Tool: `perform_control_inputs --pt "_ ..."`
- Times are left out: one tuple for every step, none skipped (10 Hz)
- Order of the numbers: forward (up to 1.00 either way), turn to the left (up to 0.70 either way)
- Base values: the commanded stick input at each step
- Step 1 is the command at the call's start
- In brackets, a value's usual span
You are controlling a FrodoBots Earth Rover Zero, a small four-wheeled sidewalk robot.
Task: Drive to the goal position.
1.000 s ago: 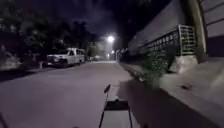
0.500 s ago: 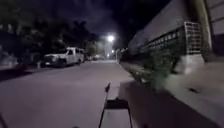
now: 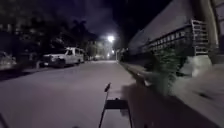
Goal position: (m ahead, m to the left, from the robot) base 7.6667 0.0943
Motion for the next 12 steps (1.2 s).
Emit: perform_control_inputs --pt "0.50 0.00" --pt "0.50 0.00" --pt "0.50 0.00" --pt "0.50 0.00" --pt "0.50 0.00" --pt "0.50 0.00" --pt "0.50 0.00" --pt "0.50 0.00" --pt "0.50 0.00" --pt "0.50 0.00" --pt "0.50 0.00" --pt "0.50 0.00"
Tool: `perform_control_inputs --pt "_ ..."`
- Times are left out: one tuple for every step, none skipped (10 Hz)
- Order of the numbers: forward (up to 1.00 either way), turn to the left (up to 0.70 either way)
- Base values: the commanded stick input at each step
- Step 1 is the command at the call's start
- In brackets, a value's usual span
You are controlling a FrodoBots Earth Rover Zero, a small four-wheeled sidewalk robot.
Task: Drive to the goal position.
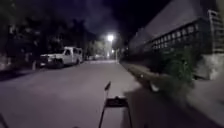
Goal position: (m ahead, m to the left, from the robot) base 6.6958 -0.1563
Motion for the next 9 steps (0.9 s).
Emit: perform_control_inputs --pt "0.50 0.00" --pt "0.50 0.00" --pt "0.50 0.00" --pt "0.50 0.00" --pt "0.50 0.00" --pt "0.50 0.00" --pt "0.50 0.00" --pt "0.50 0.00" --pt "0.50 0.00"
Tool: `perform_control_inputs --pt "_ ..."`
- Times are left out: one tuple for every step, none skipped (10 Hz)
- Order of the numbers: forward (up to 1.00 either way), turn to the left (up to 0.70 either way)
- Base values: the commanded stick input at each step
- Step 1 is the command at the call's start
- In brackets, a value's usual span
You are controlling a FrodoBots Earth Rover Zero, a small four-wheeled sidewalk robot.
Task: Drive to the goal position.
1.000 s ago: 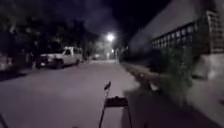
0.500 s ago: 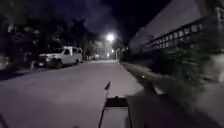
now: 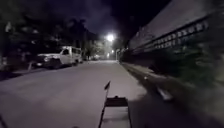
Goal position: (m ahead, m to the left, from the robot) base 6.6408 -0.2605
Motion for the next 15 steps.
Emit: perform_control_inputs --pt "0.50 0.00" --pt "0.50 0.00" --pt "0.50 0.00" --pt "0.50 0.00" --pt "0.50 0.00" --pt "0.50 0.00" --pt "0.50 0.00" --pt "0.50 0.00" --pt "0.50 0.00" --pt "0.50 0.00" --pt "0.50 0.00" --pt "0.50 0.00" --pt "0.50 0.00" --pt "0.50 0.00" --pt "0.50 0.00"
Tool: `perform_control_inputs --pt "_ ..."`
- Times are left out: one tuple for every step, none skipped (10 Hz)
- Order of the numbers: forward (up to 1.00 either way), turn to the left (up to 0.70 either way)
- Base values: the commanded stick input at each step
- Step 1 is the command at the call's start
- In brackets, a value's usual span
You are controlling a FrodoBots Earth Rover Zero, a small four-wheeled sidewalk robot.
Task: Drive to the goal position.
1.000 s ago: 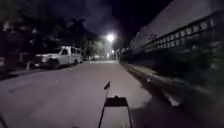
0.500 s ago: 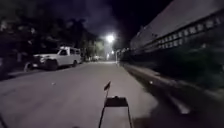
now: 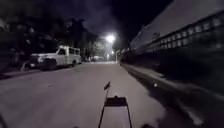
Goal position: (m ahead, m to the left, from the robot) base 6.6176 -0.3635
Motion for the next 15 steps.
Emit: perform_control_inputs --pt "0.50 0.00" --pt "0.50 0.00" --pt "0.50 0.00" --pt "0.50 0.00" --pt "0.50 0.00" --pt "0.50 0.00" --pt "0.50 0.00" --pt "0.50 0.00" --pt "0.50 0.00" --pt "0.50 0.00" --pt "0.50 0.00" --pt "0.50 0.00" --pt "0.50 0.00" --pt "0.50 0.00" --pt "0.50 0.00"
